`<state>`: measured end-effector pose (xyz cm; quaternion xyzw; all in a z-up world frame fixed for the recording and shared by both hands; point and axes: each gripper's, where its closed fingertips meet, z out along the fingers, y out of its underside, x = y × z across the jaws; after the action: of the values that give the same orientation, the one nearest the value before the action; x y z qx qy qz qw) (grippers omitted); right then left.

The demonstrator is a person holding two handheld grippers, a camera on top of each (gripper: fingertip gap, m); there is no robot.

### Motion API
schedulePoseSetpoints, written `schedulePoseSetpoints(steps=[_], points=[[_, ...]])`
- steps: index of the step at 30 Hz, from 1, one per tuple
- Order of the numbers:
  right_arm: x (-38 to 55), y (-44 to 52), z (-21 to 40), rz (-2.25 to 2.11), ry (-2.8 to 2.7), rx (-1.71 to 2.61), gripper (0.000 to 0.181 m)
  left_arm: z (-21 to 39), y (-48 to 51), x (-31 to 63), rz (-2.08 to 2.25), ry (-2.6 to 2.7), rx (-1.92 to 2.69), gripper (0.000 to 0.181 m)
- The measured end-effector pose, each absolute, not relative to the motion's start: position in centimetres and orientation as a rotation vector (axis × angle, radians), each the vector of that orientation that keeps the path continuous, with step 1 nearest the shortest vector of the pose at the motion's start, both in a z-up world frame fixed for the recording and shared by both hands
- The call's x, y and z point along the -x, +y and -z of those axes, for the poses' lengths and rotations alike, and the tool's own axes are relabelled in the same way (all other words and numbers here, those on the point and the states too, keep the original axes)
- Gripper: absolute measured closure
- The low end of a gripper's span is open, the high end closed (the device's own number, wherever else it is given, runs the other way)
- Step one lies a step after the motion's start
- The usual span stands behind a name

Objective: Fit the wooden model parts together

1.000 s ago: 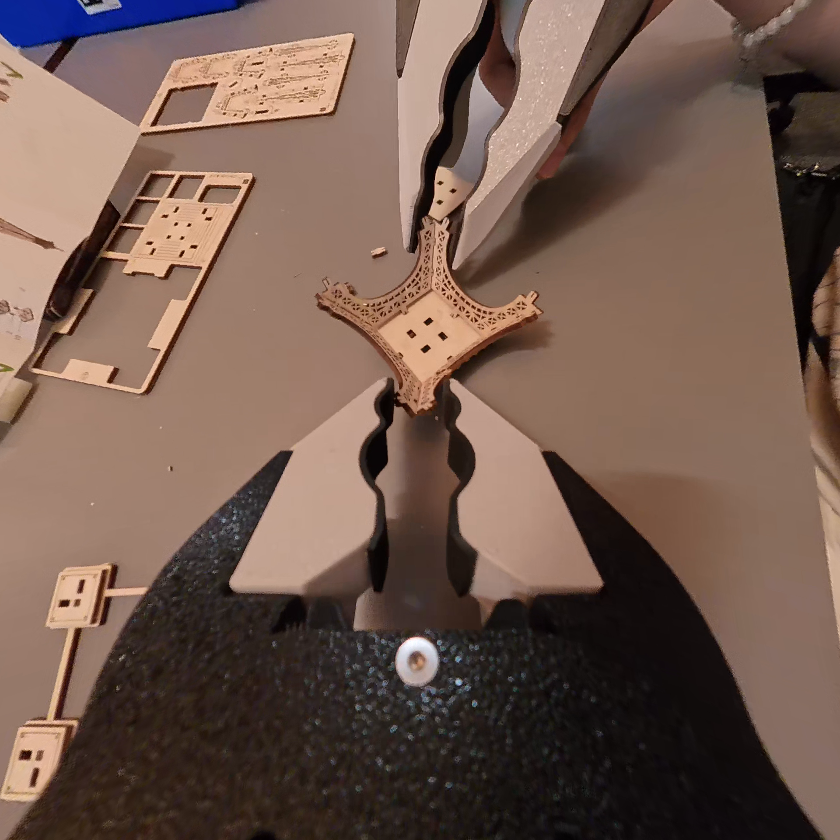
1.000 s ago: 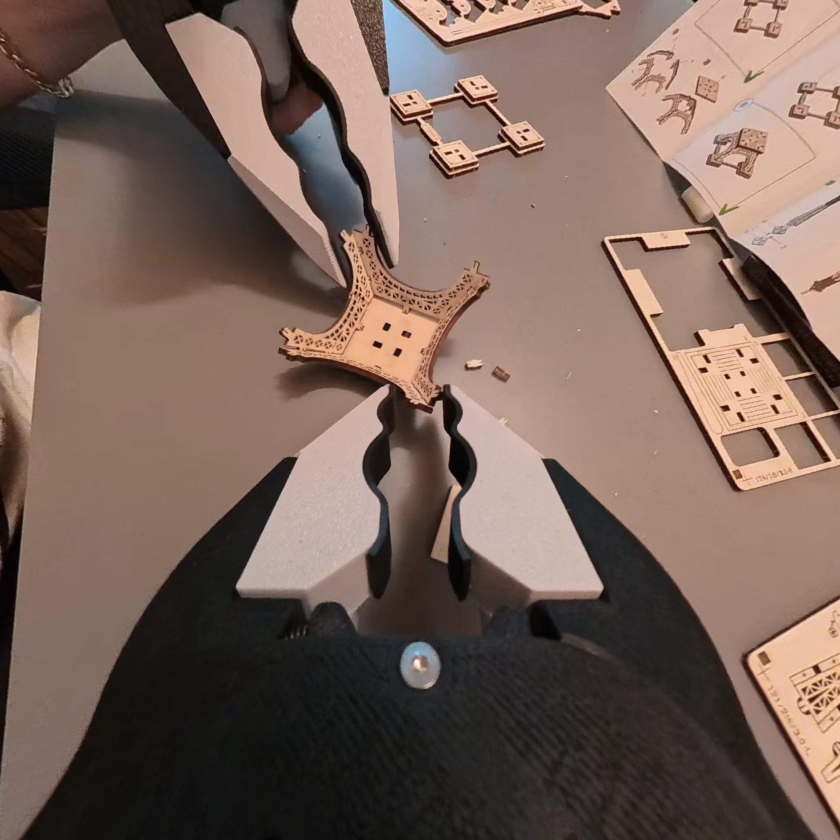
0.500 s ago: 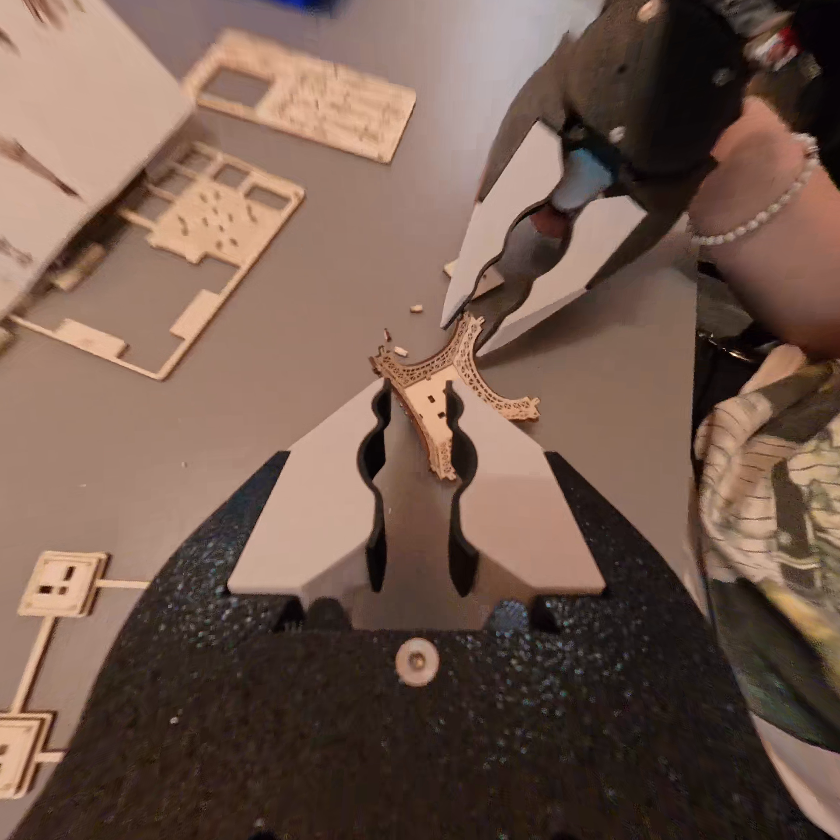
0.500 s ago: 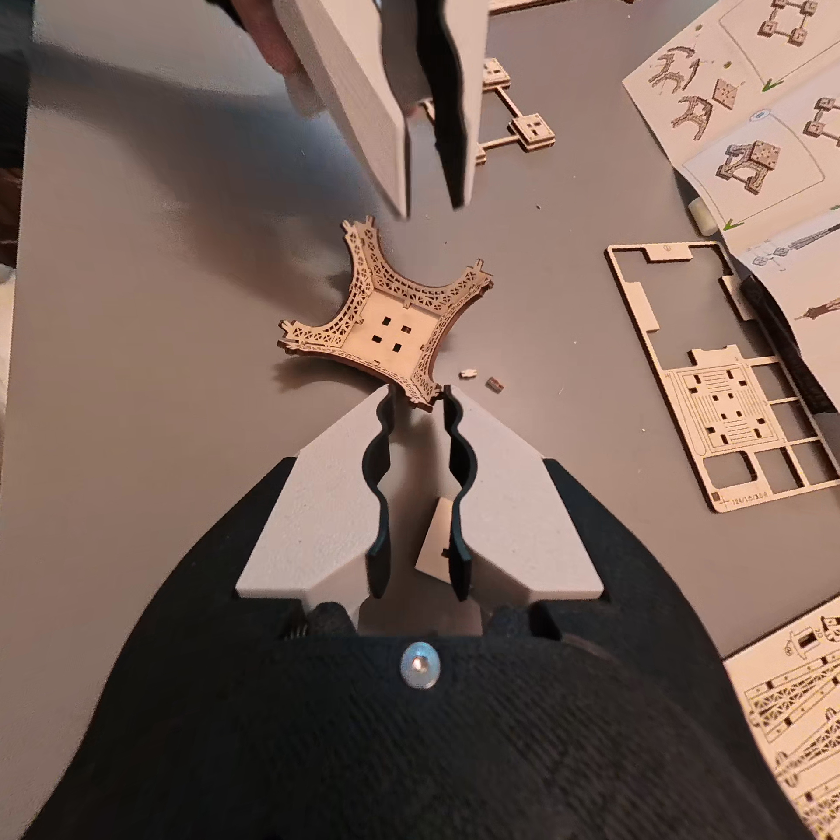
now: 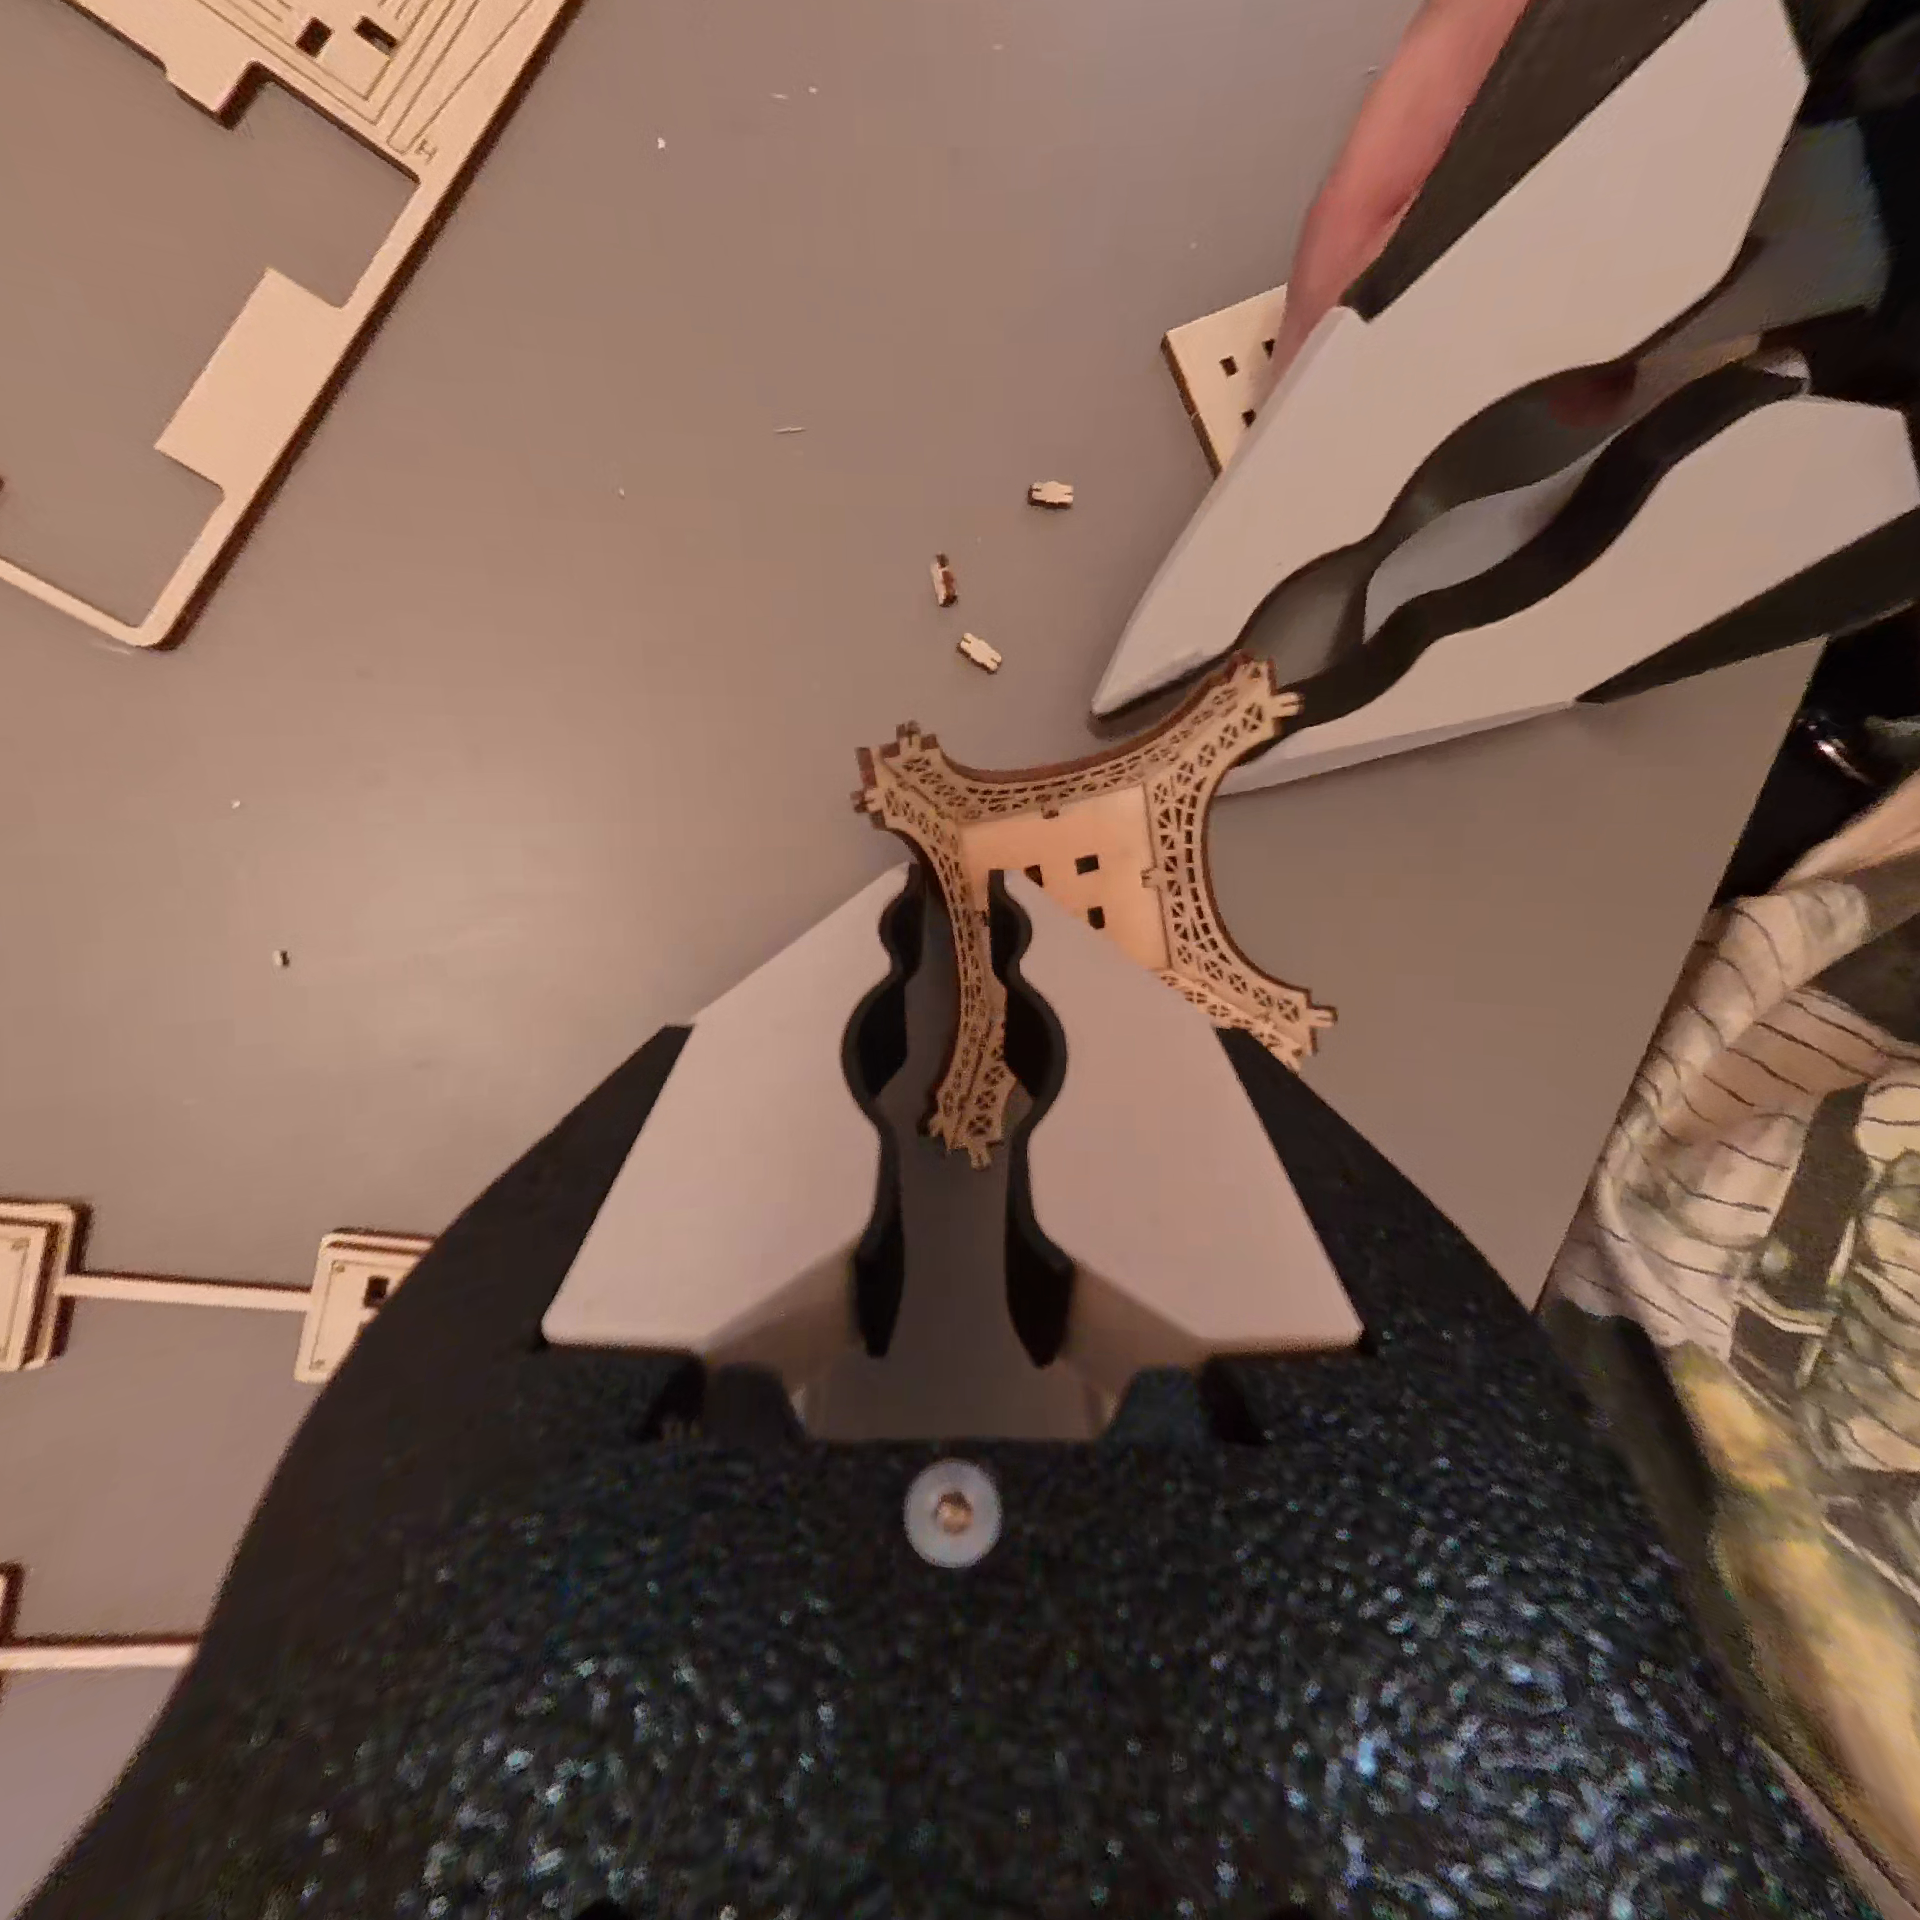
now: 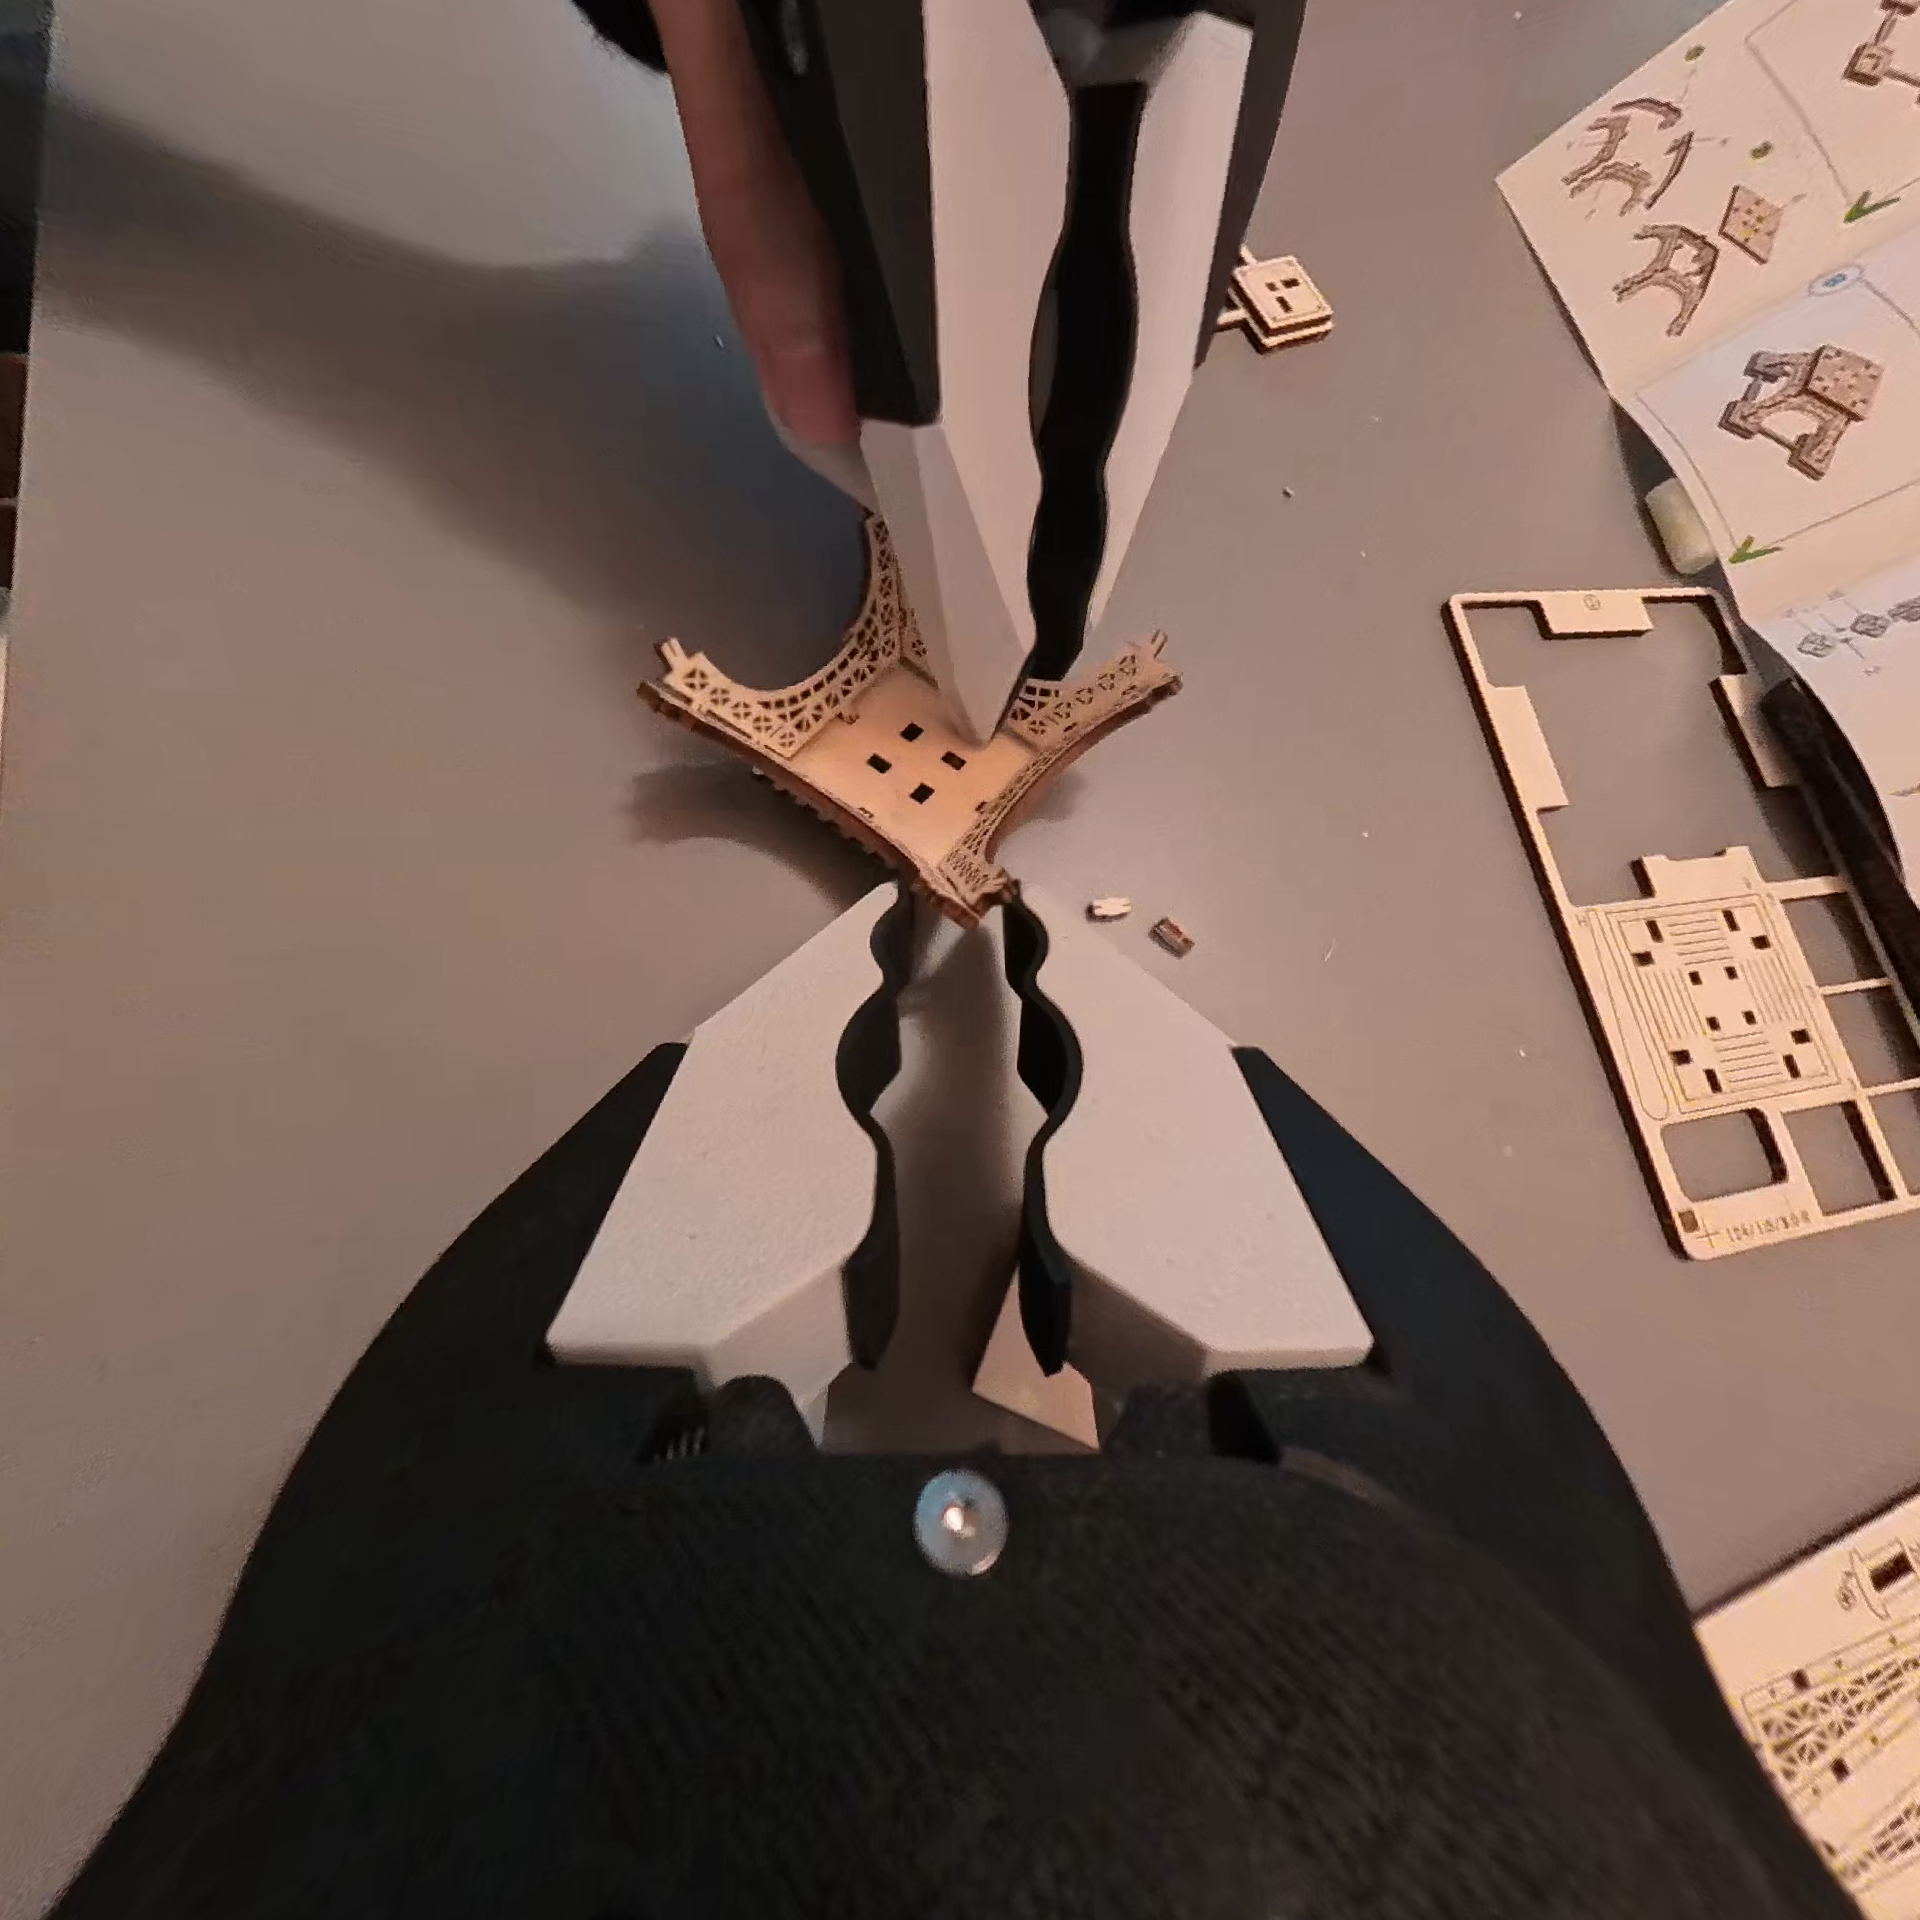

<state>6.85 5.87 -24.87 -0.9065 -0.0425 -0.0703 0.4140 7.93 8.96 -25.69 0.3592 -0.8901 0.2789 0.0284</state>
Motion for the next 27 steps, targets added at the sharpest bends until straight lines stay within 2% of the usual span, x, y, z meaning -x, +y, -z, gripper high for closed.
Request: schedulePoseSetpoints(steps=[8,13,16,27], points=[[-7.5,5.4,23.2,0.294,-0.085,2.258,0.156,25.7,9.0,-8.0,-0.805,-2.818,-1.168,0.17],[-6.6,6.3,19.9,0.38,-0.135,2.119,0.171,25.8,9.0,-8.2,-0.672,-2.885,-1.164,0.173],[-6.2,6.6,20.6,0.351,-0.16,2.158,0.18,25.8,9.1,-8.2,-0.578,-2.943,-1.151,0.173],[-5.6,7.7,24.0,0.403,-0.319,2.292,0.181,25.8,8.8,-8.2,-0.513,-2.999,-1.116,0.175]])
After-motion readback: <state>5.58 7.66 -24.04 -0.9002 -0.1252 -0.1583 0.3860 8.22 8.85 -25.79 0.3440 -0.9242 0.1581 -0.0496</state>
